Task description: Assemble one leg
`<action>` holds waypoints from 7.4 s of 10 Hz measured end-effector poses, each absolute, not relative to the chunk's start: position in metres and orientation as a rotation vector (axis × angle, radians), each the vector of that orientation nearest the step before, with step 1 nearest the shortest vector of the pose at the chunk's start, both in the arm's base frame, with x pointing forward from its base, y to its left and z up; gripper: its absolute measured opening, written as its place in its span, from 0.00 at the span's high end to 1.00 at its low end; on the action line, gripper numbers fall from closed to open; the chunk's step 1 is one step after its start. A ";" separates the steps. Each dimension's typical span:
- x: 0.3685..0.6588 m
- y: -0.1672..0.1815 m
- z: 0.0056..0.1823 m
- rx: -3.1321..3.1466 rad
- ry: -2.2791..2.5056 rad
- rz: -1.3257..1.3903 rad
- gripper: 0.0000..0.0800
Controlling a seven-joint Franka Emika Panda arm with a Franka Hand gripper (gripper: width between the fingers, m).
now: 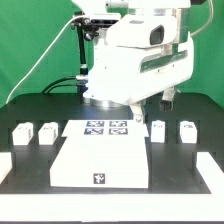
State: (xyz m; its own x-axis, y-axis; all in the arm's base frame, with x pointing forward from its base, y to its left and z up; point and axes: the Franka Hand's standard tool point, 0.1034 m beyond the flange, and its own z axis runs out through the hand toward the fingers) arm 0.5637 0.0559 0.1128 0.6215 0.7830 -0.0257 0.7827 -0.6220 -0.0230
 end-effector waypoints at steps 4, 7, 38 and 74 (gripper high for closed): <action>0.564 0.056 0.113 -2.820 -1.362 0.052 0.19; 0.564 0.056 0.113 -2.820 -1.362 0.052 0.19; 0.424 -0.018 0.009 -2.157 -2.167 0.085 0.92; 0.471 0.086 0.060 -2.829 -1.267 -0.076 0.19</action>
Offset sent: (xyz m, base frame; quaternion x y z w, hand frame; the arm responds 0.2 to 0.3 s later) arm 0.0000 0.0000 0.0000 0.0000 0.0000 0.0000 1.0000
